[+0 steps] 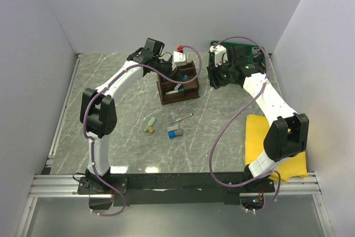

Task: Sort the stationery into containers
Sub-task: Place the pen in the storage box.

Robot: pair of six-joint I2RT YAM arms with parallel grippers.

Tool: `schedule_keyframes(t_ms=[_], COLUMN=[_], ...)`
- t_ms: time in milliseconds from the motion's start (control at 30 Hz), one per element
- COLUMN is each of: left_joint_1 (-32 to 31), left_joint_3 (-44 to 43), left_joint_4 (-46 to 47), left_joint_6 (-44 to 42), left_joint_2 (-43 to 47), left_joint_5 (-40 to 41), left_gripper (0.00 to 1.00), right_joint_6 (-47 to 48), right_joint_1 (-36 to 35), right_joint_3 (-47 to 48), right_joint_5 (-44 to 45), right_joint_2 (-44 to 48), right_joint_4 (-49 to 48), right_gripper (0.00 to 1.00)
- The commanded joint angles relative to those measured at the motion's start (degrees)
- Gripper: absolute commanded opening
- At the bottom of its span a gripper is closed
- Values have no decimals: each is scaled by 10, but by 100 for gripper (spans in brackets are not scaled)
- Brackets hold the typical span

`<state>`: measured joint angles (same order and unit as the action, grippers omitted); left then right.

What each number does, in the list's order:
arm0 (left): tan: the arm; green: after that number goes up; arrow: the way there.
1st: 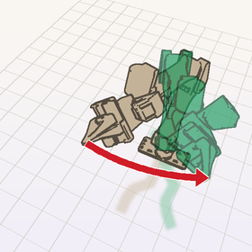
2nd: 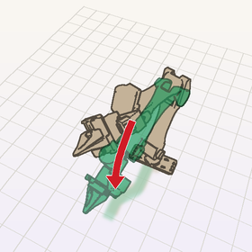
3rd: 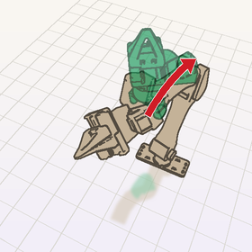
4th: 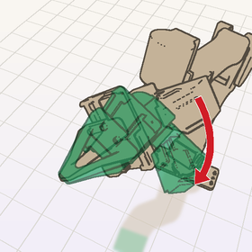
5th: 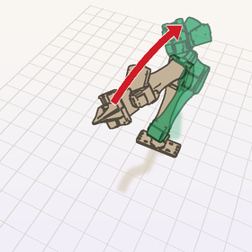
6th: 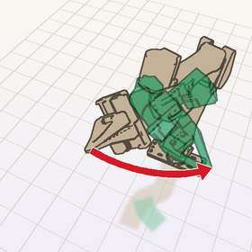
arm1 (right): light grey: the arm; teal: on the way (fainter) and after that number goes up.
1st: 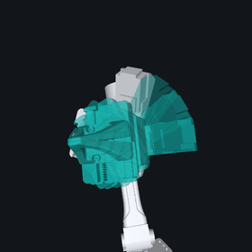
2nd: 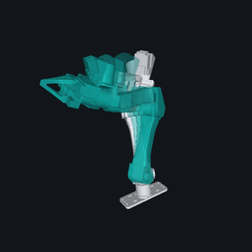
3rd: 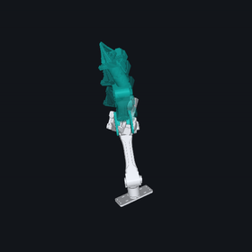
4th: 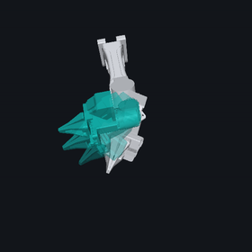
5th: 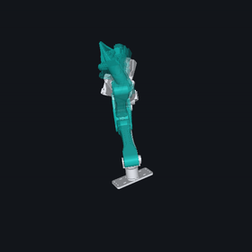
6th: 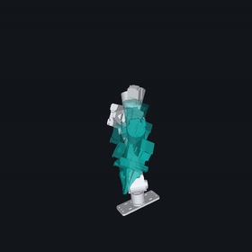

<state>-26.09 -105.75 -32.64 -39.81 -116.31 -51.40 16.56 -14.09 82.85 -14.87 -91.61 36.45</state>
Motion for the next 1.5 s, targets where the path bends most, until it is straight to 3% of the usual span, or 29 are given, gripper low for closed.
schedule_keyframes(t_ms=[0,233,600,867,1200,1367,1400,1467], left_joint_1=[-3,-3,0,8,21,22,22,23], left_joint_3=[0,25,68,76,131,143,143,140], left_joint_4=[3,64,178,199,164,168,173,175], left_joint_6=[31,91,88,83,0,-2,1,5], left_joint_2=[11,-1,-10,-13,-9,-10,-11,-11], left_joint_5=[-22,-27,3,14,45,63,72,79], left_gripper=[1,1,1,1,1,22,34,39], right_joint_6=[2,8,10,9,8,7,7,6], right_joint_1=[6,5,6,6,6,5,5,5], right_joint_3=[5,4,2,5,-1,1,2,7], right_joint_5=[-7,-1,5,6,5,3,1,1], right_joint_2=[14,18,18,14,11,5,3,-1], right_joint_4=[-9,-3,-5,-10,-11,-12,-11,-11], right_gripper=[59,59,59,59,59,59,59,59])
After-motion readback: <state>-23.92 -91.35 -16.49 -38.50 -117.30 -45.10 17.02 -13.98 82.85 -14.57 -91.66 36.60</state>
